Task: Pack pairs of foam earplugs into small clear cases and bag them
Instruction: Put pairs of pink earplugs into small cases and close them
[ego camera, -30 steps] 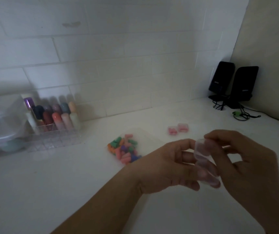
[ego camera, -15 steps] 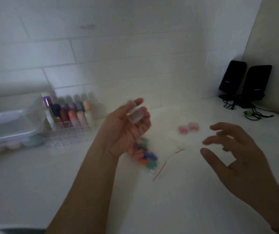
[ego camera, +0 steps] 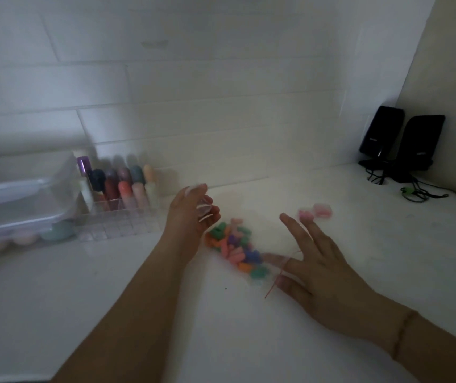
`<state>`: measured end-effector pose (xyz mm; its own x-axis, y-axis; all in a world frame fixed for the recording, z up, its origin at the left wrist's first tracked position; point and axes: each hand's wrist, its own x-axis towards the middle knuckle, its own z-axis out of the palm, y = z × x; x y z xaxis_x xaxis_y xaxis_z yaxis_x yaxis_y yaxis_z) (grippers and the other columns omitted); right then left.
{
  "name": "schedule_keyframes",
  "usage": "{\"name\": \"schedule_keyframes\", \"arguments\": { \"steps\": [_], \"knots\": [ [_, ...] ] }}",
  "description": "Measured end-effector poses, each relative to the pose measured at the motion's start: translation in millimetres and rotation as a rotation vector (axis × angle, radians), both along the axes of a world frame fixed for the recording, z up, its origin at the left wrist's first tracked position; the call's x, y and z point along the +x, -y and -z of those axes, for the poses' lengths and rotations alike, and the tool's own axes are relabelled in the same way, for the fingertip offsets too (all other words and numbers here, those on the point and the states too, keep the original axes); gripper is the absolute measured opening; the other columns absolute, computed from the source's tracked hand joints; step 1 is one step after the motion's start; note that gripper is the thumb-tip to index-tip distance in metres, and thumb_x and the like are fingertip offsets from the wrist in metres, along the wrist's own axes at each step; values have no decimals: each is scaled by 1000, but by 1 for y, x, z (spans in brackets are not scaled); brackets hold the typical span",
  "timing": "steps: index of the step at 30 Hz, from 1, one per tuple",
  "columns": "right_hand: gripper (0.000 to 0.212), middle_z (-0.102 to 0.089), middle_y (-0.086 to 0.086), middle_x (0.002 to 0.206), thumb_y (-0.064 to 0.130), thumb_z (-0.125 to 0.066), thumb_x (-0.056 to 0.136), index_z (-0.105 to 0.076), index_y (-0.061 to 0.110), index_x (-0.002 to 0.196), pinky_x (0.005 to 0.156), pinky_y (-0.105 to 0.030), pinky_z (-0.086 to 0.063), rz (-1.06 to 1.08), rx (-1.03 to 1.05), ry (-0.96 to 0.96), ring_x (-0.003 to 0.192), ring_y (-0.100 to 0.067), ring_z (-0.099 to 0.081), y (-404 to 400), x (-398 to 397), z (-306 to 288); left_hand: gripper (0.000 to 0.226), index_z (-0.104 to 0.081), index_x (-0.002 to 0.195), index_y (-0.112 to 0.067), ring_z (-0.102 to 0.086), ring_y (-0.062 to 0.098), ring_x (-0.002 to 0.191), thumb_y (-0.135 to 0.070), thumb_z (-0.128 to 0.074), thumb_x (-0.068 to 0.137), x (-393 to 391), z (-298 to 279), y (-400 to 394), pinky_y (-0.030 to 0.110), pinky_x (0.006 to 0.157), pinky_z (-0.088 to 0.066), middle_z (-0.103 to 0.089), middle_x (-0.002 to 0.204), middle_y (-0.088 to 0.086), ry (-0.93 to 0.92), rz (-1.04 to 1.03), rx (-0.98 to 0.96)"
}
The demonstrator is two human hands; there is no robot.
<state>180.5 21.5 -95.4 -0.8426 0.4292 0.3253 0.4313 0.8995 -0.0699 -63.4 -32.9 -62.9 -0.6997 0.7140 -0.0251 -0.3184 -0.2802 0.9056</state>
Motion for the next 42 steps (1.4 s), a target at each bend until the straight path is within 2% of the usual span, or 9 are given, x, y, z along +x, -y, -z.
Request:
{"name": "schedule_keyframes", "arguments": {
  "steps": [5,10,15,19,25,28,32,35,42],
  "knots": [
    [32,-30,0,155,47,-44,84,-72,42,97,109,-52,-34,60,-90,-264,142,-34,-24,3,-34,-5,7,-57,84,-14,-53,20,54,-12,-60,91,9,2,-6,28,54,-48,-53,72,6,59,-4,-30],
    [19,-41,2,149,56,-72,70,-74,46,86,103,-54,-39,89,-219,-323,136,-34,-35,5,-48,-4,9,-54,83,-11,-51,19,52,-10,-58,91,12,5,-5,24,48,-45,-52,72,7,132,-28,-88],
    [30,-48,5,143,72,-57,66,-73,51,81,100,-52,-41,92,-206,-361,130,-32,-44,6,-52,2,6,-53,86,-10,-50,18,49,-11,-57,91,13,3,-6,24,47,-43,-52,72,8,152,-11,-103],
    [24,-56,4,134,58,-82,54,-74,43,71,100,-53,-42,121,-324,-482,124,-31,-48,7,-52,0,9,-56,94,-6,-52,19,51,-15,-59,90,15,3,-5,27,49,-45,-54,73,8,132,9,-118],
    [22,-51,12,132,67,-63,57,-54,49,64,112,-40,-27,97,-389,-458,134,-20,-36,0,-18,-21,10,-59,92,-10,-53,20,48,-21,-58,91,18,1,-3,28,54,-40,-57,65,5,90,80,-178],
    [19,-55,13,129,49,-66,67,-51,38,64,112,-31,-26,70,-307,-416,135,-14,-36,-3,9,-33,11,-61,92,-10,-54,22,53,-20,-59,91,18,0,-3,30,56,-43,-58,69,7,34,84,-165],
    [35,-71,3,85,-5,-72,75,-51,19,61,83,-18,-49,58,-509,-693,90,-14,-67,1,40,-50,12,-63,92,-10,-57,21,59,-19,-56,93,25,-8,-2,30,59,-48,-58,77,8,-70,113,-37],
    [19,-66,-12,60,-4,-69,79,-55,3,69,53,-19,-51,26,-691,-834,50,-16,-62,7,28,-70,18,-61,94,-10,-57,20,60,-26,-52,95,42,-13,0,31,62,-46,-59,77,6,18,310,52],
    [17,-68,11,81,13,-70,85,-62,27,82,58,-22,-52,-64,-590,-680,62,-9,-64,22,-32,-81,34,-53,99,-10,-57,22,69,-43,-51,92,53,-10,4,27,54,-50,-56,87,10,-63,561,145]
  ]
}}
